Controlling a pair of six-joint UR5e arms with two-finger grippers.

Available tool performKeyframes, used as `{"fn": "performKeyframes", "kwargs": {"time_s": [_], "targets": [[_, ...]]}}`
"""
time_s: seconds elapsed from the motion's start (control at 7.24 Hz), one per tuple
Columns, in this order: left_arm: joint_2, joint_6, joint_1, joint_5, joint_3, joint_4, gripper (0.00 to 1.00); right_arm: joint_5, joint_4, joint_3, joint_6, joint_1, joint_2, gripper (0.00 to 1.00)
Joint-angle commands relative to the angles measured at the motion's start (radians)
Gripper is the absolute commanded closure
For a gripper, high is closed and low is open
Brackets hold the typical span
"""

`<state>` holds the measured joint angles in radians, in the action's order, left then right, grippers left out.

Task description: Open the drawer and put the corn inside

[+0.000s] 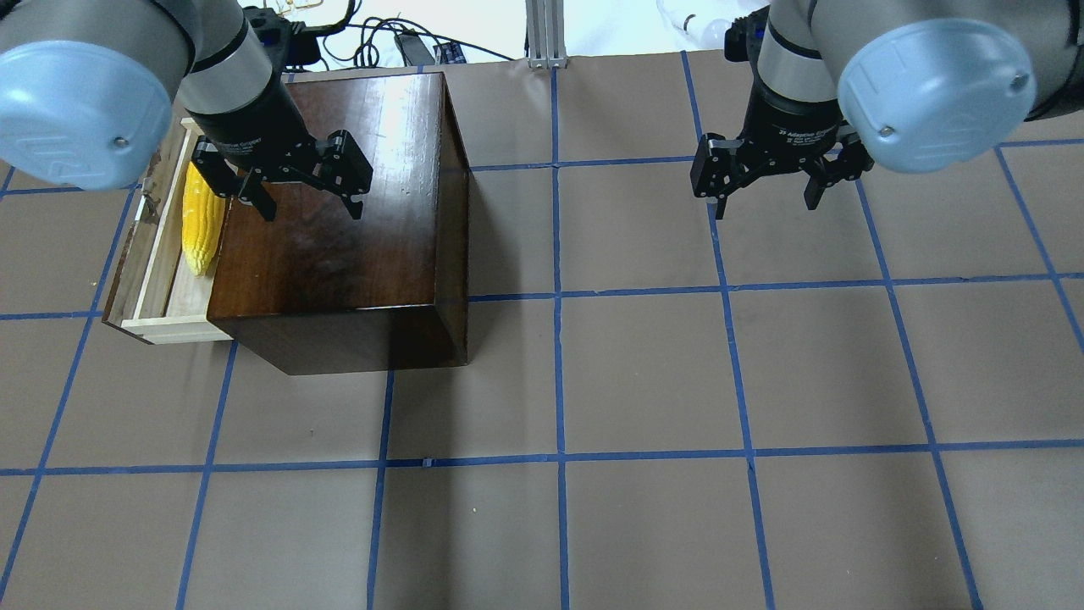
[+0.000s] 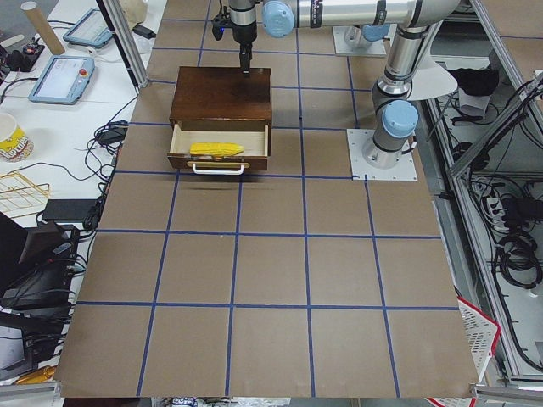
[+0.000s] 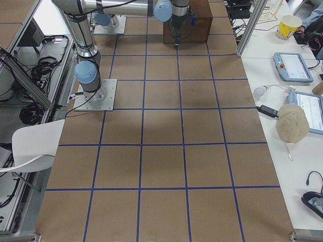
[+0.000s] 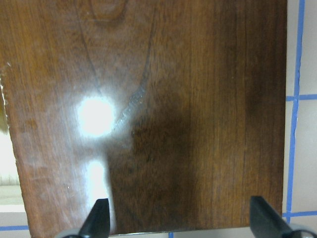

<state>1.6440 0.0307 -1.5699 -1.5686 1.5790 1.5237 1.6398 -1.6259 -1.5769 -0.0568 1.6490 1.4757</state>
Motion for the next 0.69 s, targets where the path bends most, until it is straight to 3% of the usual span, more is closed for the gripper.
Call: {"fn": "performKeyframes", "kwargs": {"time_s": [0.0,0.55], "targets": [[-0.016,0.0,0.002,-0.001,0.006,0.001,0.0,0.0,0.0,0.0,0.0,0.0,0.0,0.0],[-0.016,0.0,0.001,0.001,0.004,-0.007,0.0,0.0,0.0,0.0,0.0,0.0,0.0,0.0]]}}
